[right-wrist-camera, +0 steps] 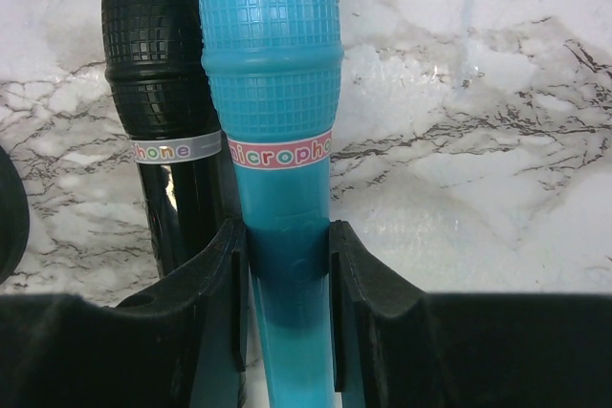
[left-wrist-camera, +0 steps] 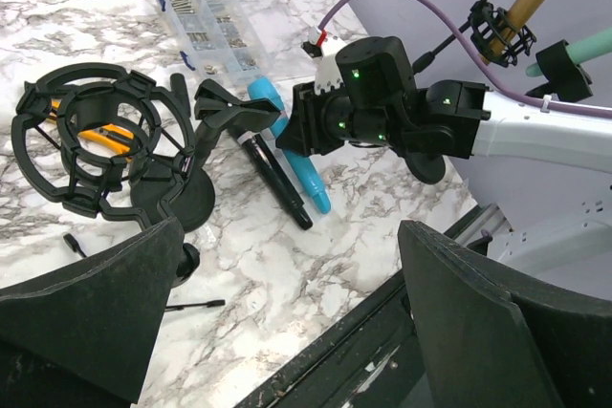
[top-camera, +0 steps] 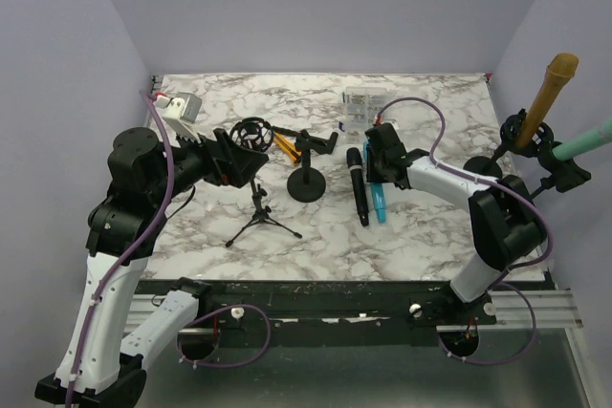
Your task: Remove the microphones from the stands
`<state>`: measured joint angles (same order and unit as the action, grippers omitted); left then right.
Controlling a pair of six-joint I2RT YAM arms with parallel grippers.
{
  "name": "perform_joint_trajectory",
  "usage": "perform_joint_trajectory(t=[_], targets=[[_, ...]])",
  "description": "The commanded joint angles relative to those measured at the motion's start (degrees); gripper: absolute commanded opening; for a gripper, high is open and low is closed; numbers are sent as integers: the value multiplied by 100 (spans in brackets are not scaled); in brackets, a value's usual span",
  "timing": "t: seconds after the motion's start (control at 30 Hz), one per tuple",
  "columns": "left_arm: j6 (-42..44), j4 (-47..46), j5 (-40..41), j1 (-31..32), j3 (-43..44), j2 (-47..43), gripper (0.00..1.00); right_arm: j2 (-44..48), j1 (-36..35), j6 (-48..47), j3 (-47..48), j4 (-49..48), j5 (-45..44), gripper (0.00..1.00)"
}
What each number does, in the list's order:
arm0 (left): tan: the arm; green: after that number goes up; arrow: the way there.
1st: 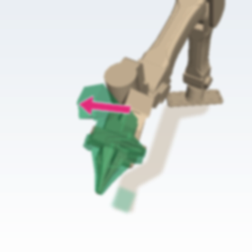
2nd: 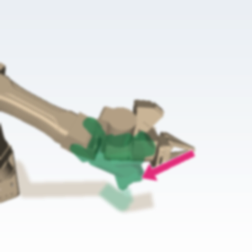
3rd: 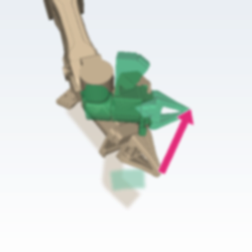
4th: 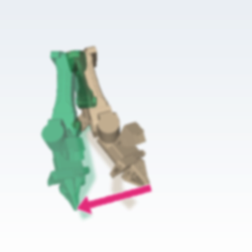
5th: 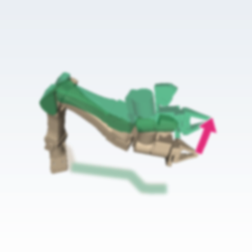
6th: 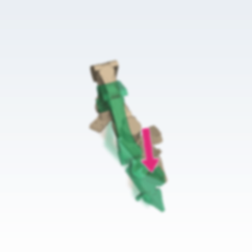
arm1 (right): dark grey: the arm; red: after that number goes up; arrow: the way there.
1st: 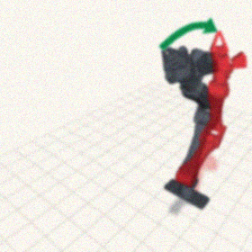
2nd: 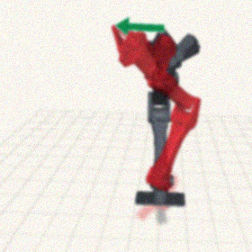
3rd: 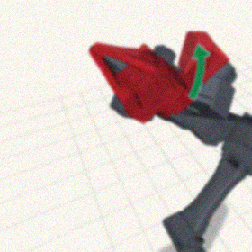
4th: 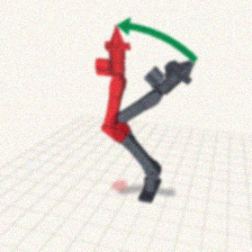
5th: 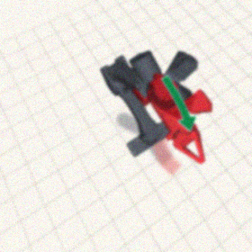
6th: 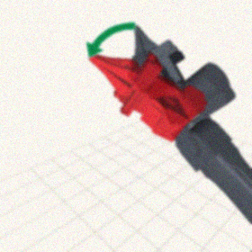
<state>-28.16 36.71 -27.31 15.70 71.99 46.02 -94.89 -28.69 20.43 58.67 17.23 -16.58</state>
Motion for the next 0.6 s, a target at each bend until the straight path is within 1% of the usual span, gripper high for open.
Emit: perform_joint_trajectory(t=[0.0, 0.2, 0.27, 0.37, 0.5, 0.57], targets=[[162, 170, 217, -32, 95, -103, 99, -203, 54, -65, -28, -312, 62, 1], [162, 204, 193, -32, 130, -102, 98, -337, 82, -54, -141, -566, 152, 7], [164, 239, 175, -32, 140, -87, 98, -420, 90, -56, -118, -581, 167, 14], [162, 250, 96, -32, 149, -113, 98, -539, 91, -74, -42, -489, 172, 19], [171, 247, 72, -32, 127, -146, 98, -573, 92, -69, -14, -441, 191, 31], [196, 287, 94, -32, 129, -138, 98, -544, 92, -58, -7, -419, 229, 39]])
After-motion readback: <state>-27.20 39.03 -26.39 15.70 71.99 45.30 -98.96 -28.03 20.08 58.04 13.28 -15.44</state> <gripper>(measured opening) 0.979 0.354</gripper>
